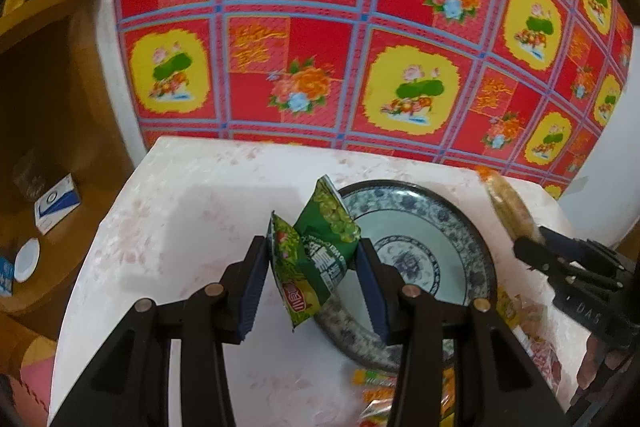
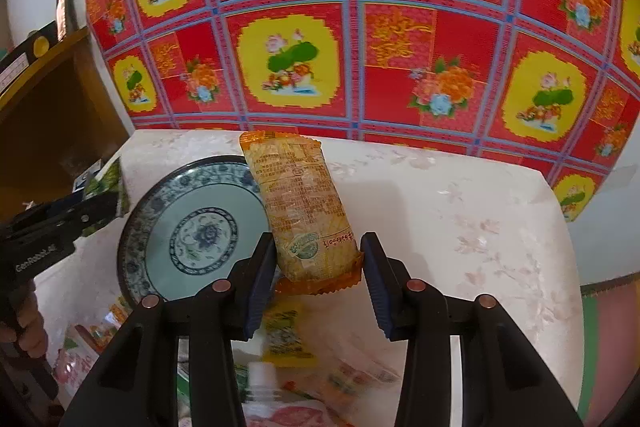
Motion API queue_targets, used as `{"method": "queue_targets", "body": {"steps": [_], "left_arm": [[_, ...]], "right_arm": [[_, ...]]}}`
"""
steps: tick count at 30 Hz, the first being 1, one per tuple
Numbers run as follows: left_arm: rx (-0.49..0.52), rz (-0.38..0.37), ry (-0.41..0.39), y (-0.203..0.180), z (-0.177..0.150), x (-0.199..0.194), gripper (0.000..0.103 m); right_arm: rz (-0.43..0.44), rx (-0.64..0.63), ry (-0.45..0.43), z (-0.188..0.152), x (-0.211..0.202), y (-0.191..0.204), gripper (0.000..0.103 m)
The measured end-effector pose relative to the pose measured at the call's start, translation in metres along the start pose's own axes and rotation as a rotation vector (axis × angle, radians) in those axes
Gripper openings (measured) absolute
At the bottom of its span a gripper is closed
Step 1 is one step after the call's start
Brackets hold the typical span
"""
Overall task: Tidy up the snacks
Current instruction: 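Carry the green bag and biscuit pack over the blue-and-white plate with both grippers, then lower both snacks onto the plate and open both grippers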
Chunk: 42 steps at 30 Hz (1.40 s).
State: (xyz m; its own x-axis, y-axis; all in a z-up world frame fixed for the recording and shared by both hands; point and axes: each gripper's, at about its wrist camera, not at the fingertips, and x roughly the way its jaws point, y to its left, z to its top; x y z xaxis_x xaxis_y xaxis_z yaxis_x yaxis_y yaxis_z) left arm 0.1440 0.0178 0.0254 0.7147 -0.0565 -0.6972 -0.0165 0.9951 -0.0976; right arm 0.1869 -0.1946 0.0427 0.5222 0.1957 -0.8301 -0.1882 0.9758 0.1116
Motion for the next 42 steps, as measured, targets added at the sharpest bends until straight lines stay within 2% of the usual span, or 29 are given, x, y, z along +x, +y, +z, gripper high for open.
{"method": "queue_targets", "body": {"steps": [7,14,19,28,30,32,34,42], "left_arm": [[0.080,-0.043,0.019,-0.021,0.011,0.019,0.047],[0.136,-0.138,0.109,-0.031,0.021,0.050,0.047],[0.145,-0.171,0.193,-0.032,0.024,0.068,0.047],[0.186,-0.136,0.194,-0.034,0.027,0.074,0.050],[0.185,-0.135,0.187,-0.033,0.027,0.073,0.053],[0.179,-0.149,0.171,-0.031,0.028,0.070,0.063],[0.177,-0.156,0.155,-0.030,0.028,0.067,0.068],[0.182,-0.145,0.138,-0.031,0.029,0.059,0.068]], "right_arm": [[0.022,-0.040,0.039,0.006,0.016,0.015,0.044],[0.028,-0.075,0.079,0.012,0.034,0.023,0.044],[0.027,-0.111,0.091,0.015,0.041,0.029,0.044],[0.014,-0.177,0.122,0.019,0.050,0.040,0.044],[0.003,-0.194,0.133,0.021,0.055,0.043,0.044],[-0.004,-0.207,0.137,0.022,0.058,0.045,0.044],[-0.010,-0.222,0.133,0.023,0.060,0.048,0.044],[-0.002,-0.245,0.120,0.022,0.062,0.052,0.045]]}}
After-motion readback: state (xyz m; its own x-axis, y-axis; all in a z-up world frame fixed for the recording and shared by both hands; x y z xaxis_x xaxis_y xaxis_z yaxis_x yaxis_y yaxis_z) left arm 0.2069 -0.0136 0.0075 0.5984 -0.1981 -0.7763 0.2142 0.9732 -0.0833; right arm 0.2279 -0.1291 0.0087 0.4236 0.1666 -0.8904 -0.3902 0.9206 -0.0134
